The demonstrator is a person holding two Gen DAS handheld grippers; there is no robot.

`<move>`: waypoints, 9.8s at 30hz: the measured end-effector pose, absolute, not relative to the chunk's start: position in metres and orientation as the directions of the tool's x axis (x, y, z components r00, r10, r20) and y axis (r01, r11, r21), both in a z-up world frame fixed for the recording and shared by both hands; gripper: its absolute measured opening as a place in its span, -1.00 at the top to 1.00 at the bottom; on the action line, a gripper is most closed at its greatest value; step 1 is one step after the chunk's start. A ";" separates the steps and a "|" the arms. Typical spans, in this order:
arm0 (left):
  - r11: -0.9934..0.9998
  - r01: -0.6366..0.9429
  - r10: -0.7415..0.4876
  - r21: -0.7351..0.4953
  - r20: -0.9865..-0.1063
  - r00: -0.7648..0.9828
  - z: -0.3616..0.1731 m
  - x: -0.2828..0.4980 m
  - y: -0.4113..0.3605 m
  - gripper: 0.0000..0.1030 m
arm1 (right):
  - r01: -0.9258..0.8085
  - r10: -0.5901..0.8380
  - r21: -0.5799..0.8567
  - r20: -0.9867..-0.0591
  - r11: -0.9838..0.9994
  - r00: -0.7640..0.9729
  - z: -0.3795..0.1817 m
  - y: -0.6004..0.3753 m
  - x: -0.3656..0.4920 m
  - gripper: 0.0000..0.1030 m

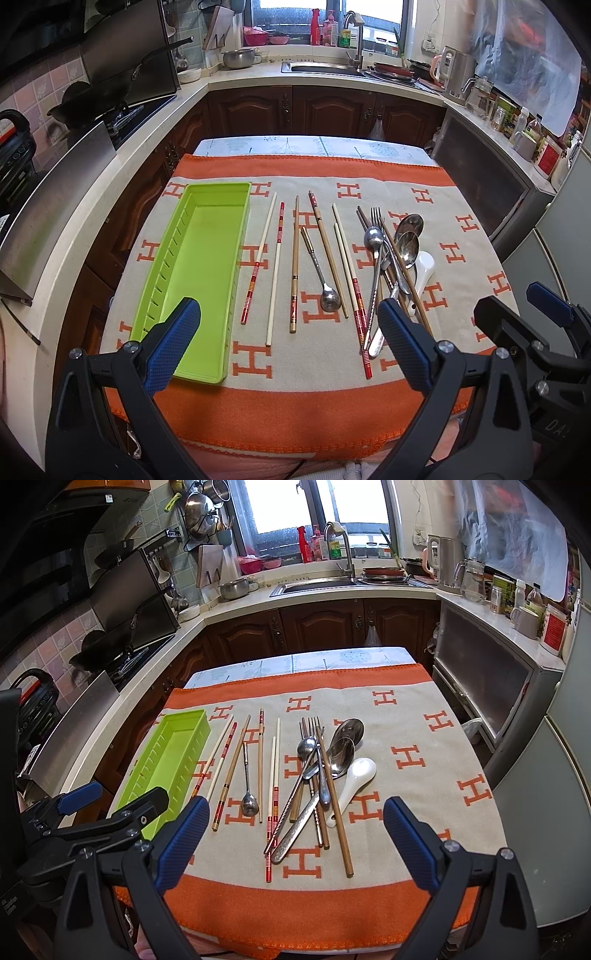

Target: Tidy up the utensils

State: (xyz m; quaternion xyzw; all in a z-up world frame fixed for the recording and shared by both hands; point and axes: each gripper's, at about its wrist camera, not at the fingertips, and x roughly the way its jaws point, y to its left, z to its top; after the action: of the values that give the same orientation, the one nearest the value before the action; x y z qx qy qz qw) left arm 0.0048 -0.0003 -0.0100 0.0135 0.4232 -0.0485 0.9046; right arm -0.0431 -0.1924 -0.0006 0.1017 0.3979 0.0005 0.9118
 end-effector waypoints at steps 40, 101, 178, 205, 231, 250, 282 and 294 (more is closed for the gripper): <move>0.978 0.180 -0.193 -0.106 -0.788 0.585 0.018 0.080 0.005 -0.86 | 0.093 0.172 0.294 -0.757 0.951 0.631 0.013 -0.260 0.015 -0.40; 0.960 0.204 -0.211 -0.193 -0.975 0.067 -0.179 0.208 -0.094 0.78 | 0.075 0.506 0.538 -0.825 0.840 0.251 -0.146 -0.261 0.110 0.88; 0.963 0.165 -0.247 -0.211 -0.937 0.245 -0.059 0.155 0.013 0.84 | -0.080 0.578 0.579 -0.774 0.811 0.257 -0.085 -0.167 0.100 0.88; 0.994 -0.008 -0.106 -0.113 -0.951 0.291 -0.098 0.173 0.171 0.78 | -0.121 0.496 0.483 -0.856 0.867 0.144 -0.113 0.000 0.170 0.57; 0.972 0.164 -0.223 -0.166 -0.865 0.449 -0.012 0.111 0.098 0.15 | -0.099 0.376 0.366 -0.855 0.925 0.356 -0.048 -0.133 0.106 -0.27; 0.962 0.147 -0.265 -0.231 -0.923 0.281 -0.076 0.172 0.024 0.26 | -0.030 0.367 0.377 -0.878 0.926 0.308 -0.081 -0.164 0.134 0.24; 0.976 0.160 -0.172 -0.148 -0.974 0.145 -0.170 0.203 -0.033 0.60 | -0.030 0.317 0.316 -0.934 0.948 0.167 -0.155 -0.130 0.196 0.61; 0.979 0.142 -0.168 -0.144 -0.970 0.176 -0.164 0.192 -0.010 0.91 | -0.023 0.256 0.256 -0.948 0.966 0.190 -0.162 -0.123 0.200 0.88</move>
State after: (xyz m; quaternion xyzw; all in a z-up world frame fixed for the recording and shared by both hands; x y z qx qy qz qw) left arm 0.1924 -0.0105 -0.1642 -0.0101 0.6340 -0.1012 0.7666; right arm 0.1999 -0.1231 -0.1620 0.0925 0.6299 0.0911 0.7657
